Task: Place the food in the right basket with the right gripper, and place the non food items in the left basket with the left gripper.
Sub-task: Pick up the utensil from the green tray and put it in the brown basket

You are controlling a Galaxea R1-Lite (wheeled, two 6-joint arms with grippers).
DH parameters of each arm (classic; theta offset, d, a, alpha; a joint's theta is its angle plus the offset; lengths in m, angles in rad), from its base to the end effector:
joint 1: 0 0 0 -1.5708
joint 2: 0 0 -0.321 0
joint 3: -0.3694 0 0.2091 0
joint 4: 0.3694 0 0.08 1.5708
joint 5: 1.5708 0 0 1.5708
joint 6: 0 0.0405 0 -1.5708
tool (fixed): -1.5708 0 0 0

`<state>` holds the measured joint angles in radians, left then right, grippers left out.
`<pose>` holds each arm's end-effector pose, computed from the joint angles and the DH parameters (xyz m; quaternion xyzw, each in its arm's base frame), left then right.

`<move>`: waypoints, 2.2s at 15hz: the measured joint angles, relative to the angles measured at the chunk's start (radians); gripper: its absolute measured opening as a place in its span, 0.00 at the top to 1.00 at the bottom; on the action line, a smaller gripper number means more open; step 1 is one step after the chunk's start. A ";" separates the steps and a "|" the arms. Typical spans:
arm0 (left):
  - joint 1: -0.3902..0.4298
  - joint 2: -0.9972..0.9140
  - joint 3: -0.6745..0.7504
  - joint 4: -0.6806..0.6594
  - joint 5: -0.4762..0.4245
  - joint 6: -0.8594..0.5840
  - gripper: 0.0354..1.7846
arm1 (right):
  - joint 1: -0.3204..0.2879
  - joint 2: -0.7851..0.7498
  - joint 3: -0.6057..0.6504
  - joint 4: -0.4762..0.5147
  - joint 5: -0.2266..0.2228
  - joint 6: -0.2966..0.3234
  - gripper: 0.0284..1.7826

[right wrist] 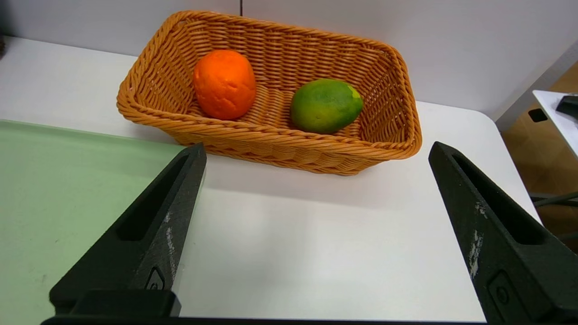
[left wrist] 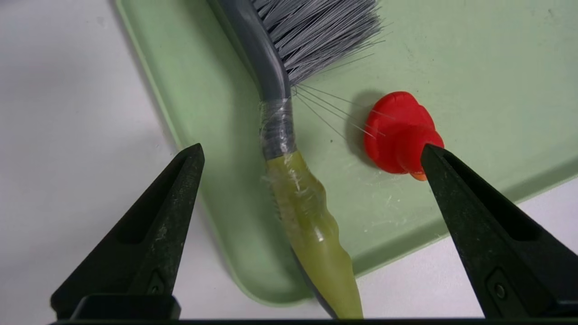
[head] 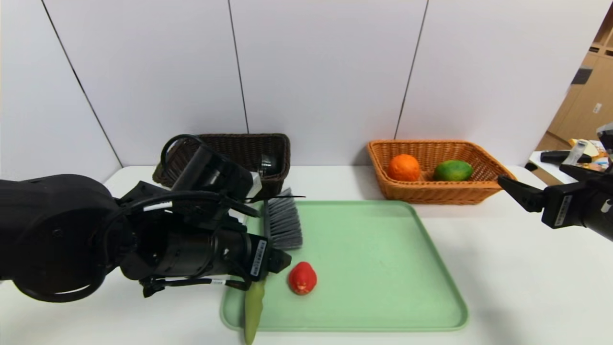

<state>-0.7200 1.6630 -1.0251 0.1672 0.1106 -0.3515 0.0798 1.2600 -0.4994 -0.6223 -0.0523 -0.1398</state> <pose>0.2394 -0.2040 0.1775 0.0022 0.4012 -0.2091 0.8918 0.2139 0.0150 0.2093 -0.0742 0.0678 0.0185 0.9948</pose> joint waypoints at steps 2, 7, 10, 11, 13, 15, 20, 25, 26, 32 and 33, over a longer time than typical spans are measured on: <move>0.000 0.027 0.006 -0.006 0.000 -0.004 0.06 | 0.000 0.000 0.001 0.000 0.000 0.000 0.05; 0.000 0.067 0.014 -0.014 0.009 -0.005 0.06 | 0.004 0.000 0.001 -0.001 0.000 0.001 0.05; 0.000 0.085 0.039 -0.078 0.009 -0.003 0.06 | 0.004 -0.003 0.001 -0.001 0.001 0.002 0.05; 0.000 0.092 0.048 -0.105 0.009 0.000 0.06 | 0.004 -0.004 0.001 -0.001 0.001 0.002 0.05; 0.000 0.104 0.058 -0.129 0.010 0.002 0.06 | 0.005 -0.005 0.001 -0.001 0.002 0.002 0.05; 0.000 0.113 0.060 -0.130 0.009 0.002 0.06 | 0.006 -0.006 0.003 -0.001 0.008 0.003 0.05; 0.001 0.128 0.059 -0.135 0.009 0.000 0.10 | 0.006 -0.007 0.008 -0.001 0.021 0.003 0.05; 0.000 0.137 0.057 -0.149 0.009 0.001 0.50 | 0.006 -0.007 0.007 -0.001 0.022 0.003 0.05; 0.000 0.137 0.057 -0.152 0.009 0.001 0.56 | 0.006 -0.007 0.007 -0.001 0.023 0.003 0.05; 0.001 0.135 0.061 -0.158 0.009 0.001 0.83 | 0.009 -0.003 0.007 -0.001 0.021 0.003 0.05; 0.001 0.133 0.061 -0.158 0.009 0.001 0.83 | 0.009 -0.001 0.007 -0.001 0.022 0.003 0.05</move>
<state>-0.7191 1.7962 -0.9640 0.0089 0.1198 -0.3502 0.0889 1.2585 -0.4921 -0.6234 -0.0302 -0.1370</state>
